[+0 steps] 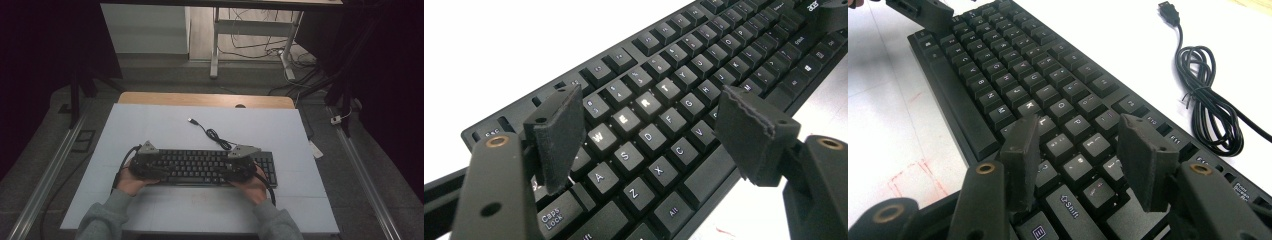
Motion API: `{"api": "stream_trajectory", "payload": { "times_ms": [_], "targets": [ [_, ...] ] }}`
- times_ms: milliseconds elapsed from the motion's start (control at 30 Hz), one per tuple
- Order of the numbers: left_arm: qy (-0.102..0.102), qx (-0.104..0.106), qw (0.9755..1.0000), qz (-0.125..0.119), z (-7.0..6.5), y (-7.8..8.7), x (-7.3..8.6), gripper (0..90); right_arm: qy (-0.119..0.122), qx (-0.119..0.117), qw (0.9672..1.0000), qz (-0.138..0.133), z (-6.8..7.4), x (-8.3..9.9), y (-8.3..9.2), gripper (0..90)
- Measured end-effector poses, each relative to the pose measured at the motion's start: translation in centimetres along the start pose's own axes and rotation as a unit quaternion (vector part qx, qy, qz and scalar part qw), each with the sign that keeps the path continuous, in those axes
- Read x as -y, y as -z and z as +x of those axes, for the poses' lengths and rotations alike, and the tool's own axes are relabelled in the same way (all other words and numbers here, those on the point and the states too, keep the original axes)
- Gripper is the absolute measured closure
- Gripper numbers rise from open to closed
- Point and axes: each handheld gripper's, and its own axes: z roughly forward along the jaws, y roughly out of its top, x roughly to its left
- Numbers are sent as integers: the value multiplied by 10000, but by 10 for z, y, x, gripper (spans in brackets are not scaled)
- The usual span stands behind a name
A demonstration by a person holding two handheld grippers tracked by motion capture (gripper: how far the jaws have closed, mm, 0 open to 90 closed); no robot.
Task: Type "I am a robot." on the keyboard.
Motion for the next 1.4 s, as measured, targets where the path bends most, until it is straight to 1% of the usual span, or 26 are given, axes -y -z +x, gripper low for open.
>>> {"api": "stream_trajectory", "payload": {
  "times_ms": [333, 467, 767, 1000, 1133, 1200, 1400],
  "targets": [
    [11, -49, 10000, -6, 0, 0, 0, 323, -1, 19, 10000, 8, 0, 0, 0, 516],
    [-20, -66, 10000, -31, -1, 0, 0, 364, 5, 38, 10000, 6, 0, 0, 1, 517],
    [-203, 49, 9997, -99, -8, -3, -2, 559, 24, 36, 10000, 2, 0, 0, 0, 518],
    [-418, 182, 9990, 1, -15, -9, -3, 752, 35, 75, 10000, 29, 0, 0, 0, 518],
    [-526, 268, 9982, 49, -21, -13, -3, 868, 32, 59, 10000, 29, 1, 0, -1, 518],
    [-570, 309, 9979, 78, -24, -15, -4, 888, 30, 53, 10000, 21, 1, 0, -1, 518],
    [-661, 383, 9969, 162, -30, -22, -5, 889, 34, 64, 10000, 26, 1, 0, -1, 518]
  ]
}}
